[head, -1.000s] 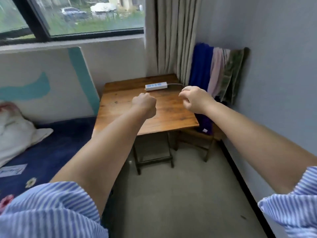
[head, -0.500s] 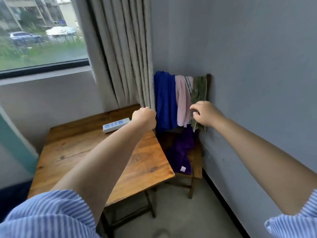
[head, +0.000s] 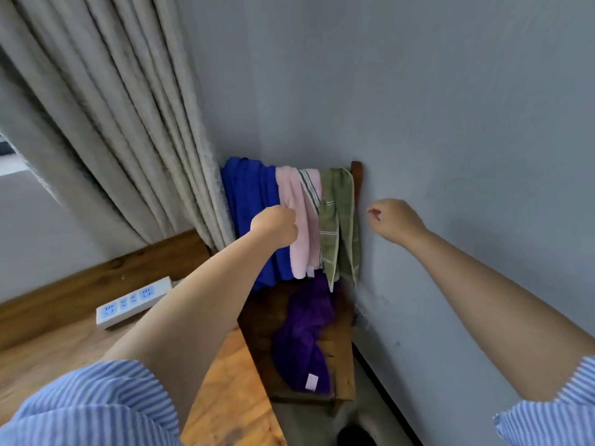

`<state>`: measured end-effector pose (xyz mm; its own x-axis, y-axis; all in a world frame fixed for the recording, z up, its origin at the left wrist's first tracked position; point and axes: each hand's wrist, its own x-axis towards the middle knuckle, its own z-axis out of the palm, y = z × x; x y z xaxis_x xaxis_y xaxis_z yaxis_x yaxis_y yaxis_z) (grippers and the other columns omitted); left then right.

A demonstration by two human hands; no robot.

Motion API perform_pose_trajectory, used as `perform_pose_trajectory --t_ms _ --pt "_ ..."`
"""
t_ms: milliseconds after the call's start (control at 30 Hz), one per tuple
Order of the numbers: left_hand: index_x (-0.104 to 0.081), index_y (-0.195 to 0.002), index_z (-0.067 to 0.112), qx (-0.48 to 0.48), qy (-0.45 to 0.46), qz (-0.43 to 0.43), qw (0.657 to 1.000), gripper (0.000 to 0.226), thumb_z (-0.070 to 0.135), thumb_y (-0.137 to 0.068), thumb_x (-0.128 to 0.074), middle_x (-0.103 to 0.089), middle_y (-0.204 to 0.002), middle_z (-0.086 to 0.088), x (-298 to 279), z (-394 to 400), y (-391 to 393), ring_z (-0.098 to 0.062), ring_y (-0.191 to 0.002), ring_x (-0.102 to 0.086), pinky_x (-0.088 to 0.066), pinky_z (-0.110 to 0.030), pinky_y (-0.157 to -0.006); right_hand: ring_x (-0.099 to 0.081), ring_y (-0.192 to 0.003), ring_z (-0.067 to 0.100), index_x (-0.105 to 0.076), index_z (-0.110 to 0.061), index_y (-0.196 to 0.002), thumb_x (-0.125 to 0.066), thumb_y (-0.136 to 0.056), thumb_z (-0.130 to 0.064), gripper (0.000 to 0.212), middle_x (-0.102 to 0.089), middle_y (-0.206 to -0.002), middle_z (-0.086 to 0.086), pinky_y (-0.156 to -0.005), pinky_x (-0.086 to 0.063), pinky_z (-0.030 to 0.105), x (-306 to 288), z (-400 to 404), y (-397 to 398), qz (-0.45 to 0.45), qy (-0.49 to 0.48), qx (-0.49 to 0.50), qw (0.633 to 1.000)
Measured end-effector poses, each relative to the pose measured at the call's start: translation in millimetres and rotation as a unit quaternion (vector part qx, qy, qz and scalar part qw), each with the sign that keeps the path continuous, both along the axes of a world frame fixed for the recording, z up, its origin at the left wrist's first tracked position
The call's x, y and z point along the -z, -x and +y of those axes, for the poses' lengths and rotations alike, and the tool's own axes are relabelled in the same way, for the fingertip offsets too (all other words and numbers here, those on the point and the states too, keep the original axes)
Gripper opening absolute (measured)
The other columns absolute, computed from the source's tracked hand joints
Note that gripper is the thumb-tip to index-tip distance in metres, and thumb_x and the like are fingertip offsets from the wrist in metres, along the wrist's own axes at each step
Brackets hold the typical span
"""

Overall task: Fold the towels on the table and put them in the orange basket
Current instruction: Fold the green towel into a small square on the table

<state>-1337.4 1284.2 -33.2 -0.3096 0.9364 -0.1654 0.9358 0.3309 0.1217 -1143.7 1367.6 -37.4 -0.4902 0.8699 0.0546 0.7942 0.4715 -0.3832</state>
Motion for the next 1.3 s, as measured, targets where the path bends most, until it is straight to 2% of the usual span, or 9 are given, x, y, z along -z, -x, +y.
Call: perform_pose_trajectory --t_ms 167,300,367,467,633,733,867,1133,1300 --pt "-0.054 -0.108 0.001 -0.050 0.007 -0.056 0.997 0.027 0.012 -0.096 -0.033 -0.059 -0.111 -0.014 17 72 -7 -0.021 -0.080 -0.045 -0.035 -0.030 -0.059 -0.057 -0.095 0.034 -0.064 -0.006 -0.089 -0.044 -0.087 -0.006 0.020 -0.063 -0.100 0.023 -0.066 -0.032 0.026 12 86 10 0.008 0.022 -0.012 1.000" --pt "-0.055 -0.110 -0.007 -0.142 -0.003 -0.128 0.982 0.031 0.001 -0.093 -0.030 -0.060 -0.113 -0.021 24 115 -13 -0.024 -0.083 -0.054 -0.043 -0.033 -0.056 -0.058 -0.092 0.034 -0.065 0.000 -0.083 -0.048 -0.088 -0.014 0.022 -0.066 -0.093 0.021 -0.070 -0.043 0.033 21 140 29 0.010 0.005 -0.006 1.000" --pt "-0.057 -0.101 -0.009 -0.171 -0.015 -0.143 0.975 0.030 0.000 -0.091 -0.030 -0.060 -0.102 -0.022 32 136 -10 -0.029 -0.090 -0.060 -0.050 -0.041 -0.069 -0.059 -0.092 0.034 -0.064 -0.005 -0.080 -0.049 -0.088 -0.018 0.022 -0.067 -0.092 0.019 -0.070 -0.044 0.033 28 161 41 -0.015 -0.029 -0.007 0.999" --pt "-0.048 -0.064 0.007 -0.201 -0.053 -0.162 0.965 0.033 0.012 -0.094 -0.035 -0.049 -0.067 -0.007 40 151 -5 -0.019 -0.064 -0.049 -0.038 -0.029 -0.050 -0.057 -0.099 0.032 -0.064 -0.006 -0.093 -0.048 -0.090 -0.024 0.024 -0.064 -0.101 0.016 -0.076 -0.042 0.033 39 168 55 -0.030 -0.060 0.000 0.998" --pt "-0.063 -0.098 -0.001 -0.224 -0.069 -0.231 0.944 0.031 0.023 -0.095 -0.043 -0.064 -0.101 -0.017 49 191 3 -0.028 -0.085 -0.058 -0.048 -0.037 -0.079 -0.048 -0.111 0.031 -0.061 -0.005 -0.110 -0.044 -0.092 -0.020 0.029 -0.055 -0.117 0.013 -0.091 -0.037 0.036 49 194 87 -0.078 -0.101 0.003 0.992" --pt "-0.065 -0.095 0.000 -0.246 -0.083 -0.281 0.924 0.029 0.021 -0.095 -0.046 -0.062 -0.084 -0.013 62 204 3 -0.031 -0.087 -0.061 -0.048 -0.034 -0.076 -0.046 -0.114 0.030 -0.061 -0.005 -0.109 -0.040 -0.093 -0.016 0.029 -0.053 -0.119 0.012 -0.093 -0.036 0.037 52 201 95 -0.105 -0.095 0.020 0.990" --pt "-0.063 -0.079 0.011 -0.256 -0.135 -0.347 0.892 0.027 0.027 -0.094 -0.047 -0.051 -0.062 0.003 77 213 1 -0.014 -0.063 -0.050 -0.038 -0.025 -0.063 -0.047 -0.112 0.028 -0.063 -0.007 -0.106 -0.041 -0.092 -0.017 0.028 -0.055 -0.117 0.010 -0.093 -0.035 0.034 55 204 98 -0.124 -0.107 0.032 0.986" --pt "-0.041 -0.051 0.018 -0.188 -0.234 -0.397 0.867 0.042 0.013 -0.092 -0.049 -0.041 -0.052 0.004 87 217 9 -0.008 -0.049 -0.035 -0.028 -0.014 -0.048 -0.053 -0.103 0.029 -0.068 -0.006 -0.096 -0.046 -0.084 -0.010 0.025 -0.060 -0.108 0.012 -0.085 -0.038 0.030 48 203 101 -0.083 -0.088 0.063 0.991" --pt "-0.051 -0.057 0.009 -0.143 -0.280 -0.458 0.831 0.031 0.003 -0.087 -0.053 -0.045 -0.054 -0.006 75 209 24 -0.012 -0.052 -0.037 -0.032 -0.017 -0.052 -0.055 -0.092 0.033 -0.070 0.002 -0.082 -0.055 -0.081 -0.001 0.015 -0.062 -0.095 0.022 -0.068 -0.027 0.027 37 197 97 0.083 -0.040 0.111 0.990"
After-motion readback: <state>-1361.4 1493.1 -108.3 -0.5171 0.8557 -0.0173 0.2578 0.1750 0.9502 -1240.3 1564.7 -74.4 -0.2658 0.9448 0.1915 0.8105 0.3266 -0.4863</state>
